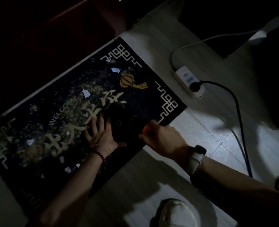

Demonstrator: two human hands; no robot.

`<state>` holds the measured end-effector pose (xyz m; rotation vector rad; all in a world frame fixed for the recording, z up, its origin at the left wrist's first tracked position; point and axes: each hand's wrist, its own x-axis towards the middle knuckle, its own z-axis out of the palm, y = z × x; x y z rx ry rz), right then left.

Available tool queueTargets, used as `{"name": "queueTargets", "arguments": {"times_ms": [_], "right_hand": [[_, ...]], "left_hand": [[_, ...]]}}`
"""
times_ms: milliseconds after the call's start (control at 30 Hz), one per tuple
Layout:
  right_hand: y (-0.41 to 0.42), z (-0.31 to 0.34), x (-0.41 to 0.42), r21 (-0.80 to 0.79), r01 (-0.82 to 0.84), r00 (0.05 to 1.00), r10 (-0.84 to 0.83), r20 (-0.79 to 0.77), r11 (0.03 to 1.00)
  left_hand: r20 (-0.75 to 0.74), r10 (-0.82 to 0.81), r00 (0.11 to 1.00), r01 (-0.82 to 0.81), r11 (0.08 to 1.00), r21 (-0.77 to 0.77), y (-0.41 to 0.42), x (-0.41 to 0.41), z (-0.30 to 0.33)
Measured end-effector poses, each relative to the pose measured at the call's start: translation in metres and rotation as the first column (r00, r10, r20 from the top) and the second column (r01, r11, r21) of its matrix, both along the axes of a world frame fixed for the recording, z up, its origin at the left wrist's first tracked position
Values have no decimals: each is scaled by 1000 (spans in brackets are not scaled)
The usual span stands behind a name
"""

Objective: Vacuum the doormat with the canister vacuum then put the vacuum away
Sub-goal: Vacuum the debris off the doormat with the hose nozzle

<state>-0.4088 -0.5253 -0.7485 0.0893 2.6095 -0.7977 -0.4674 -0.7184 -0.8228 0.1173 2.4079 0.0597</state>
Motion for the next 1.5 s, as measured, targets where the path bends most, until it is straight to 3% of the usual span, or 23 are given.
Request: {"name": "queueTargets", "arguments": {"times_ms": [67,133,200,300,367,433,533,567,633,700,900,1167,1233,1400,1500], "right_hand": [[22,0,-13,-5,48,999,-48,-27,999],[61,-1,-41,62,250,968,-247,-52,966],[75,0,-53,30,401,915,-400,-48,915],[34,-2,-19,53,128,991,-129,20,990],[24,1,-5,43,57,998,-58,8,997],[43,-3,-28,74,104,993,-100,-61,992],[68,-3,-69,99,371,926,-359,-120,924],[65,-5,-71,51,373,924,-366,-111,926],[39,-9,-51,-26,210,977,-211,-32,977],[20,-13,-25,-4,110,994,-110,15,994],[35,-14,-15,-21,175,985,-175,-10,984],[41,-14,18,106,89,995,-83,-62,990],[41,-13,11,118,92,994,-85,-67,989],[51,0,-37,-52,232,955,-237,-179,971],[63,-1,-79,-2,219,959,-215,-185,976]], "left_hand": [[-5,7,1000,-7,1000,10,-1,1,-1],[-5,20,1000,-20,1000,24,-2,2,-2],[-6,17,1000,-17,999,27,-3,2,-3],[-25,13,1000,-12,1000,29,-5,2,-3],[-29,8,1000,-7,1000,28,-5,2,-3],[-25,16,1000,-15,999,35,-5,2,-4],[-10,23,1000,-22,998,51,-4,1,-3],[-14,20,1000,-20,999,50,-4,2,-3],[-19,22,1000,-22,999,40,-4,1,-2],[-23,15,1000,-14,999,31,-3,1,-2],[-20,17,1000,-16,999,37,-4,0,-2],[-32,18,999,-18,1000,21,-4,1,-2],[-25,23,999,-23,999,27,-4,0,-2],[-32,23,999,-22,999,32,-3,-1,0],[-40,31,999,-30,999,31,-3,-1,-1]]}}
